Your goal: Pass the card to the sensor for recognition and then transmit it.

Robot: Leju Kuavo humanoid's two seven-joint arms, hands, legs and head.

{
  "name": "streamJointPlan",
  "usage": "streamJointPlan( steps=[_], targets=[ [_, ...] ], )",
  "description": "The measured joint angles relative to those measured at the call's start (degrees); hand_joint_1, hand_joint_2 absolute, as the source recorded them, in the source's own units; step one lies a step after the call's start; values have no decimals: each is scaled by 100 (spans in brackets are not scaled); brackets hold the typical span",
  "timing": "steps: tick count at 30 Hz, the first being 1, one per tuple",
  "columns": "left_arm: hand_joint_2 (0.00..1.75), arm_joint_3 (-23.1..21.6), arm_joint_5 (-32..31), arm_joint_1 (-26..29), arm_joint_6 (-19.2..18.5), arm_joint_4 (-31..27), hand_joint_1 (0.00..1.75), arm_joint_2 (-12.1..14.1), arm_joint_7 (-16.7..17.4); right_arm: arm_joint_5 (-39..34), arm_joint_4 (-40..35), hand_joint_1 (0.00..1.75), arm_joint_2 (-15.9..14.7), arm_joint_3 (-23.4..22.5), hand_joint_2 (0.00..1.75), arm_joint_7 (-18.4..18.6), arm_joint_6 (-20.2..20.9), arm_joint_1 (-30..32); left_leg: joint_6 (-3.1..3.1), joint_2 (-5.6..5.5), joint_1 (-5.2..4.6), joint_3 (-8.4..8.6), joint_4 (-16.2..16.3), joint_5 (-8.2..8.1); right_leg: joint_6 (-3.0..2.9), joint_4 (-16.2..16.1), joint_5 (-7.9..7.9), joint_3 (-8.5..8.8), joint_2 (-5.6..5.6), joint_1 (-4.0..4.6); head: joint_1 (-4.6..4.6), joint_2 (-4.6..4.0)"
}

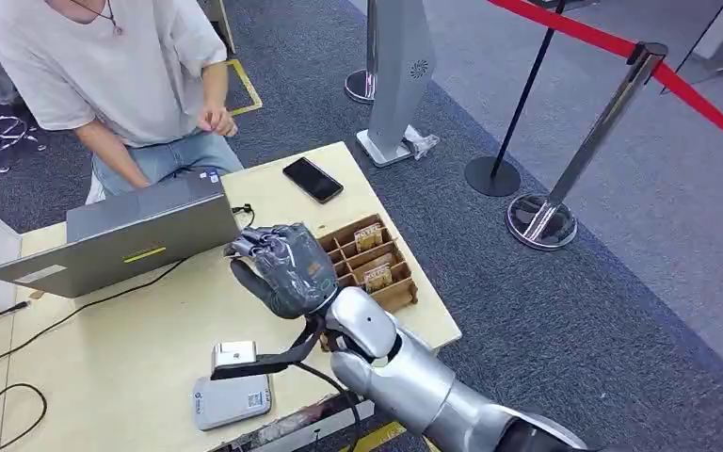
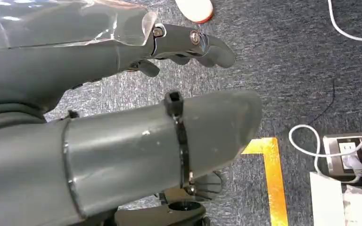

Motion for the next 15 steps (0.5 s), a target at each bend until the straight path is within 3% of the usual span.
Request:
streamJointPlan(
  steps=[5,15],
  targets=[
    [0,0,18,1,26,0,0,0,-2,-600,-140,175,-2,164,175,-232,359,3,0,0,0,0,0,0,0,0,0,0,0,0,0,0],
    [0,2,87,34,44,0,0,7,24,-3140,-323,175,-2,457,175,-678,2276,19,0,0,0,-1,0,0,0,0,0,0,0,0,0,0]
  ],
)
